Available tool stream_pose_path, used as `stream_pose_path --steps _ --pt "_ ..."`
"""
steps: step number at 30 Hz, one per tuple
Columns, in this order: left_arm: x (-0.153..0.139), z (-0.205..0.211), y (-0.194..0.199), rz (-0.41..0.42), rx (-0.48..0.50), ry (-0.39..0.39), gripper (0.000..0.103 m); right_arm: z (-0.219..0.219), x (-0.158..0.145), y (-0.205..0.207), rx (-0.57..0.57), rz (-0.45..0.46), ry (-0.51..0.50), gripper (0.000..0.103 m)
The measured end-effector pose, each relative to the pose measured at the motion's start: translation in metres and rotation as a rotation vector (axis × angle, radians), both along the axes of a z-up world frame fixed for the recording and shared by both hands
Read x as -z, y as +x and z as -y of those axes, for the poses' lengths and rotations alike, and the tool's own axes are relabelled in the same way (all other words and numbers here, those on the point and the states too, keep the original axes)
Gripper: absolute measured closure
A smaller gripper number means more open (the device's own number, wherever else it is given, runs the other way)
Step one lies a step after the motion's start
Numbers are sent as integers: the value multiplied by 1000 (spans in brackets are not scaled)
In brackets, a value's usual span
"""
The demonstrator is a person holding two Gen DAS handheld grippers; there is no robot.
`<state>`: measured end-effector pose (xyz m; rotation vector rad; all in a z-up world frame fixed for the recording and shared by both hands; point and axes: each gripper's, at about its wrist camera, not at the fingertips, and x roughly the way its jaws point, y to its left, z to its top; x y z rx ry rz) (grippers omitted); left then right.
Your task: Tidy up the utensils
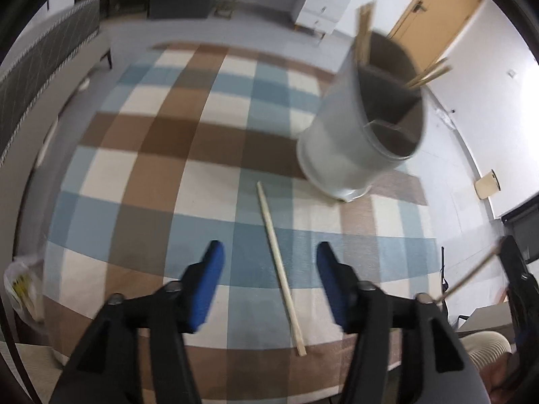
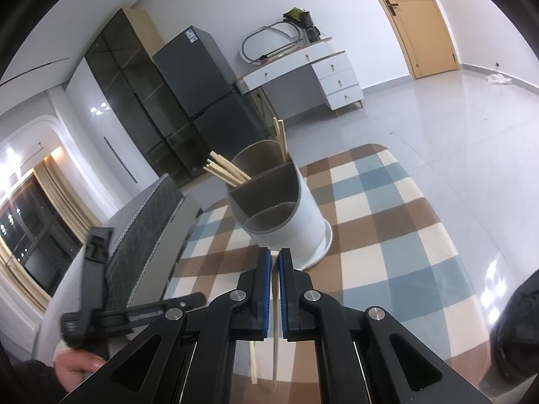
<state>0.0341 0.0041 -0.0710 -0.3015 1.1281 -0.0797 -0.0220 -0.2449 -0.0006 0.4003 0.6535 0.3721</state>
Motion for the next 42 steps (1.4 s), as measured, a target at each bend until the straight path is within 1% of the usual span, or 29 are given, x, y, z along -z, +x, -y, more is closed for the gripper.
stream_pose_path --steps 3,4,6,8,11,12,14,15,16,17,20,21,22,23,24,25,27,29,31,33,38,40,42 --pt "19 5 13 -39 10 24 48 0 4 6 -2 -15 3 99" --pt "24 6 18 -49 7 23 48 0 5 8 -3 -20 4 99" --pt "31 8 27 -54 6 -5 48 0 8 13 -6 -28 9 99" --pt "37 9 35 -70 -3 8 48 0 9 16 -10 -34 14 99" --pt "46 10 49 -79 -15 60 48 0 13 24 -17 -44 22 99" --pt "50 10 54 -87 -21 69 48 0 13 26 -20 -45 24 99" --pt "56 13 61 -112 -17 112 48 -2 15 31 -27 -50 25 99" --pt "57 19 64 -116 -2 156 47 -3 15 33 -31 -52 25 99" --pt "57 25 65 -99 28 183 47 -4 16 35 -35 -54 24 99" --pt "57 31 67 -96 56 190 47 -5 17 37 -39 -56 23 99" --pt "59 41 70 -103 72 244 47 -9 19 44 -48 -60 20 99" --pt "59 44 70 -102 79 258 49 -9 19 45 -50 -63 21 99" --pt "57 47 69 -89 93 258 61 -9 20 46 -52 -66 23 99" --pt "56 48 68 -79 101 261 69 -9 21 47 -51 -69 24 99" --pt "55 50 67 -71 116 260 91 -8 21 48 -49 -72 27 99" --pt "54 51 66 -70 130 251 101 -6 22 49 -45 -77 31 99" --pt "54 53 63 -61 153 254 102 -5 23 49 -37 -89 44 99" --pt "52 51 59 -47 157 234 102 -5 23 48 -35 -91 47 99" --pt "42 46 51 -19 144 227 102 -5 20 45 -34 -82 33 99" --pt "31 43 43 13 133 200 102 -5 18 41 -31 -69 24 99" --pt "-7 44 12 153 123 168 102 -1 12 28 -14 -53 26 99" --pt "-24 42 -5 215 119 143 102 -2 9 22 -12 -41 23 99" --pt "-35 40 -15 256 118 137 102 -4 7 18 -14 -28 12 99"
